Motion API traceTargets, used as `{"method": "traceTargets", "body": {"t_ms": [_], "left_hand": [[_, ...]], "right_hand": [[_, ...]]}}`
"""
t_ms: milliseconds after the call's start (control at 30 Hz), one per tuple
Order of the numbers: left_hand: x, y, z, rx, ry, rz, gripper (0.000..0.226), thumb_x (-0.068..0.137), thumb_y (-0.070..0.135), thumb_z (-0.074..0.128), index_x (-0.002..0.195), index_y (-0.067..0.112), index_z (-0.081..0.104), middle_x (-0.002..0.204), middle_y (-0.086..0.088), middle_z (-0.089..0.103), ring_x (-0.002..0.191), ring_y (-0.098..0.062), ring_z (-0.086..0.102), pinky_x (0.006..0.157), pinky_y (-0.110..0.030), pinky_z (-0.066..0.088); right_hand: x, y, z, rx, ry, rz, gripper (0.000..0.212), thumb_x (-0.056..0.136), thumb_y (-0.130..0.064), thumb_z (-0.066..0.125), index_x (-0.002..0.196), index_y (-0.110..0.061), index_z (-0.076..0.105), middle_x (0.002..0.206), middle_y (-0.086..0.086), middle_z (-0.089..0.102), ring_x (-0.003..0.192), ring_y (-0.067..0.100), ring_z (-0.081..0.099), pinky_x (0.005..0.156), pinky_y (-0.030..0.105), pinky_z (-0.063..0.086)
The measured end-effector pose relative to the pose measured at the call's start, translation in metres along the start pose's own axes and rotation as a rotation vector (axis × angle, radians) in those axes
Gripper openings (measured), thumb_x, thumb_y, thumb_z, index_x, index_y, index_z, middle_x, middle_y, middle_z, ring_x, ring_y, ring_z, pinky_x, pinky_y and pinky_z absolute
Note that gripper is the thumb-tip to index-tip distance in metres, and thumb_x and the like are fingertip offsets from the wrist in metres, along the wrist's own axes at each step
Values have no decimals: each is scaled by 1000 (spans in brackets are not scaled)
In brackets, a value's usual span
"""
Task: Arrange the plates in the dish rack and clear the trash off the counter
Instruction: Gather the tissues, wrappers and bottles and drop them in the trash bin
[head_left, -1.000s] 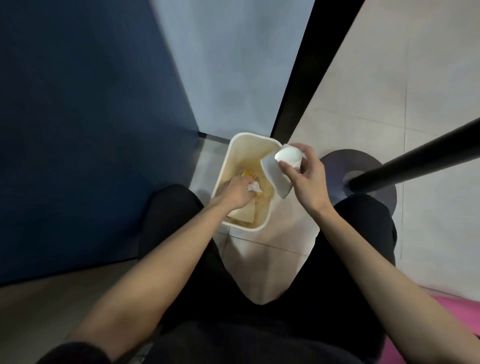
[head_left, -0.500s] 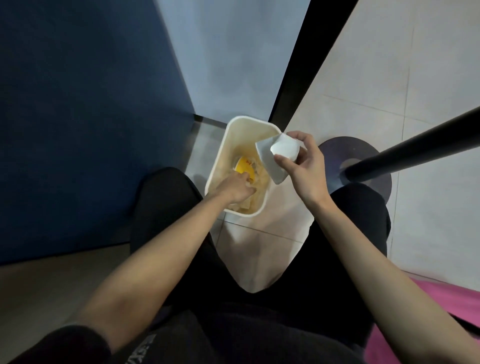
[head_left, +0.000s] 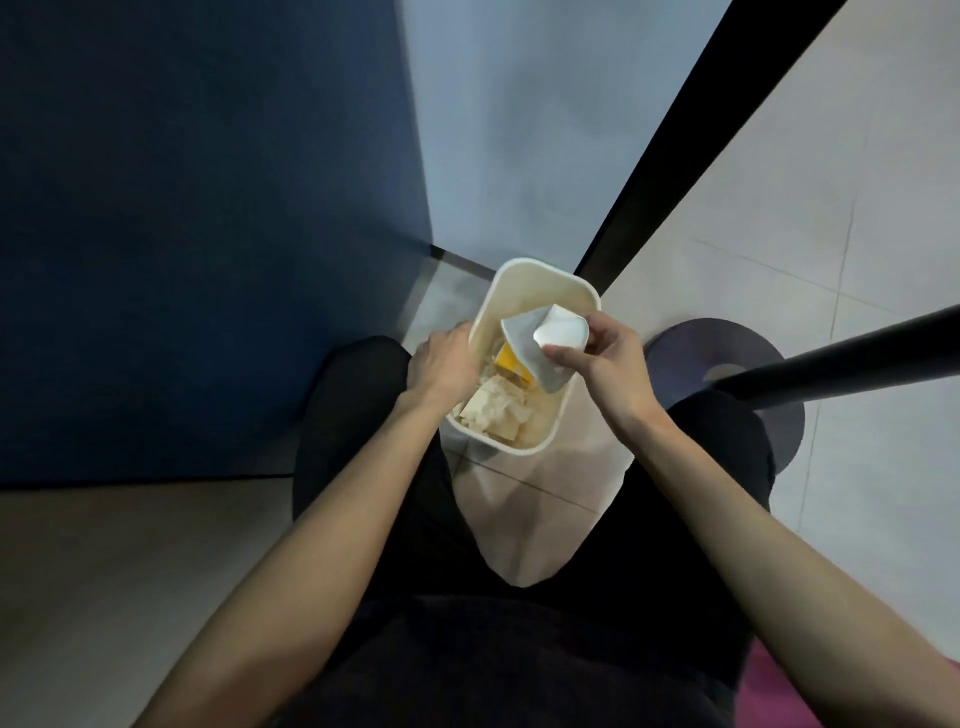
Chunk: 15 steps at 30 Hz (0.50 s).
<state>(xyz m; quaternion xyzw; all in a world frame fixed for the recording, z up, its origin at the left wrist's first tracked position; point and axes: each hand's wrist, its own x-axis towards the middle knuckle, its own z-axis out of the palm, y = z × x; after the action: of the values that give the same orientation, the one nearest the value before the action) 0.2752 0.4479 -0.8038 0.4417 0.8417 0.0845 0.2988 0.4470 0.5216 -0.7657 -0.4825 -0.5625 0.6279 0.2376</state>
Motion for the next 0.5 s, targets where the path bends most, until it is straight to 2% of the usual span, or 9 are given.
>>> {"method": "traceTargets", "body": {"t_ms": [100, 233, 300, 400, 433, 500], "left_hand": [[-1, 1, 0, -4, 35, -3, 35, 89, 6, 48, 122, 14, 58, 115, -17, 63, 103, -40, 60, 72, -38, 43], [-3, 0, -2, -60, 42, 19, 35, 89, 5, 48, 121, 15, 61, 111, -16, 65, 97, -38, 61, 69, -37, 44], [-5, -1, -2, -76, 45, 24, 37, 88, 6, 47, 122, 16, 61, 110, -15, 66, 96, -37, 62, 68, -36, 44], [-6, -1, -4, -80, 33, 14, 41, 87, 5, 48, 124, 17, 59, 110, -14, 65, 97, -36, 61, 69, -37, 46], [-6, -2, -4, -78, 30, 9, 42, 86, 4, 48, 125, 17, 58, 111, -14, 65, 97, -37, 61, 71, -38, 47], [-6, -2, -3, -67, 32, 12, 44, 87, 3, 47, 128, 17, 56, 113, -15, 65, 99, -37, 61, 71, -38, 46]], "right_hand": [[26, 3, 8, -135, -19, 22, 35, 78, 0, 76, 109, -14, 69, 96, 1, 71, 84, 9, 66, 72, 19, 53], [53, 21, 21, -379, -48, -42, 30, 80, 1, 69, 108, -10, 70, 97, -2, 68, 86, 10, 63, 72, 12, 48], [60, 32, 25, -460, -64, -44, 33, 83, 1, 66, 114, -8, 67, 106, 2, 67, 97, 14, 62, 81, 17, 49], [59, 40, 27, -545, -169, 25, 41, 83, 0, 70, 122, -8, 63, 117, 9, 66, 107, 18, 62, 90, 27, 50], [56, 42, 26, -592, -204, 18, 40, 82, 1, 70, 121, -6, 64, 117, 10, 67, 108, 20, 62, 91, 26, 49], [48, 42, 20, -633, -211, -15, 34, 83, 2, 66, 117, -5, 68, 118, 7, 68, 108, 18, 63, 87, 13, 45]]}}
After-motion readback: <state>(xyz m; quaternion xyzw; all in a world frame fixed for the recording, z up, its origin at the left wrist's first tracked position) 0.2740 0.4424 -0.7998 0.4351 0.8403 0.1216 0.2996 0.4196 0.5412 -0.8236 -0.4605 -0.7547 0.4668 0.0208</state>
